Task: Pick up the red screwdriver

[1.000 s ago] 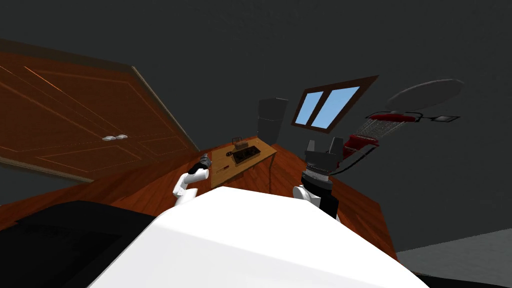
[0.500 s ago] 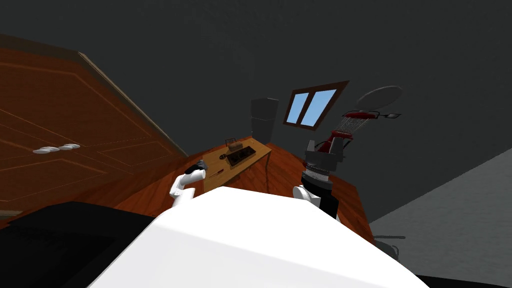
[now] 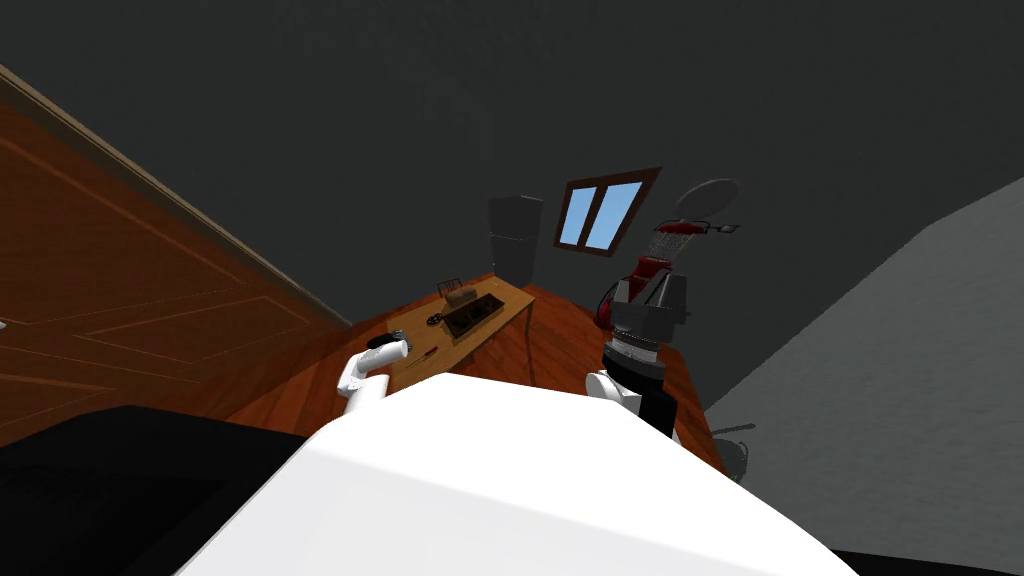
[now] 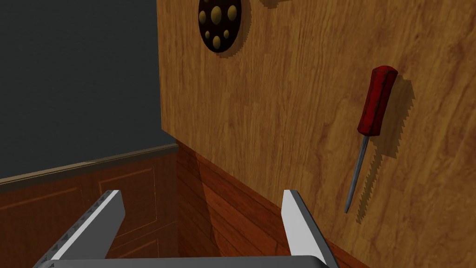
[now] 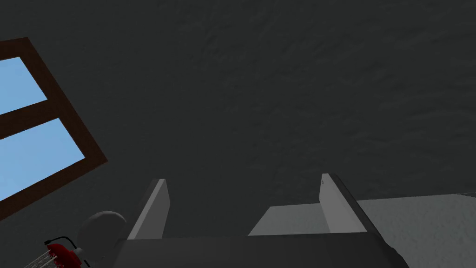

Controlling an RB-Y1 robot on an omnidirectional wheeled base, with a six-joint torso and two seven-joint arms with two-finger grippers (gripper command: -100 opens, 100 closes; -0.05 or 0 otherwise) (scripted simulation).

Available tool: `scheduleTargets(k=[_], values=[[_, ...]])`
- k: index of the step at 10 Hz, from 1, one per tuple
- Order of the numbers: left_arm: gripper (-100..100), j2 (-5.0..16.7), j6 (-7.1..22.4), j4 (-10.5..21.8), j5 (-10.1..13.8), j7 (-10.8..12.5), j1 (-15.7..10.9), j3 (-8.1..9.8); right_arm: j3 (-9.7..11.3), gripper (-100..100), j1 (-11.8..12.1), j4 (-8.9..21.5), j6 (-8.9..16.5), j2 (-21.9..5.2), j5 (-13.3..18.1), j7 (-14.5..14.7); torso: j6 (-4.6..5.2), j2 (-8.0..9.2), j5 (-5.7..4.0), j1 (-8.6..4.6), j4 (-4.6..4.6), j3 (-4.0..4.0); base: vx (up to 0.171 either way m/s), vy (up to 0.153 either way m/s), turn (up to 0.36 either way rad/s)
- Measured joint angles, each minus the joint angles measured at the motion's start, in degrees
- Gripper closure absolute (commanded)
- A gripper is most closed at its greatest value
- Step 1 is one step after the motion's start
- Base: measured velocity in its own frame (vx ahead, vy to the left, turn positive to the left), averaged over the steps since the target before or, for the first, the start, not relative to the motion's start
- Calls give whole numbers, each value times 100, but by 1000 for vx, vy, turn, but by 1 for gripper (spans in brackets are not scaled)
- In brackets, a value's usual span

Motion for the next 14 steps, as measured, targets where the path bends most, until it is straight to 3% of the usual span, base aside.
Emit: scheduleTargets(k=[3, 7, 13, 14], values=[[-100, 42, 514, 304, 50, 21, -78, 281, 0, 0, -1, 0, 0, 0, 0, 0, 4, 1, 0, 2, 0, 0, 10, 37, -162], [-100, 77, 993, 852, 35, 45, -227, 577, 0, 0, -1, 0, 0, 0, 0, 0, 3, 4, 1, 5, 1, 2, 1, 45, -167], [-100, 64, 1740, 1402, -34, 72, -373, 939, 0, 0, 0, 0, 0, 0, 0, 0, 2, 3, 1, 2, 1, 1, -1, 51, -167], [-100, 142, 1866, 1668, -44, 76, -471, 1037, 0, 0, 0, 0, 0, 0, 0, 0, 1, 2, 2, 14, 1, 1, -6, 66, -83]])
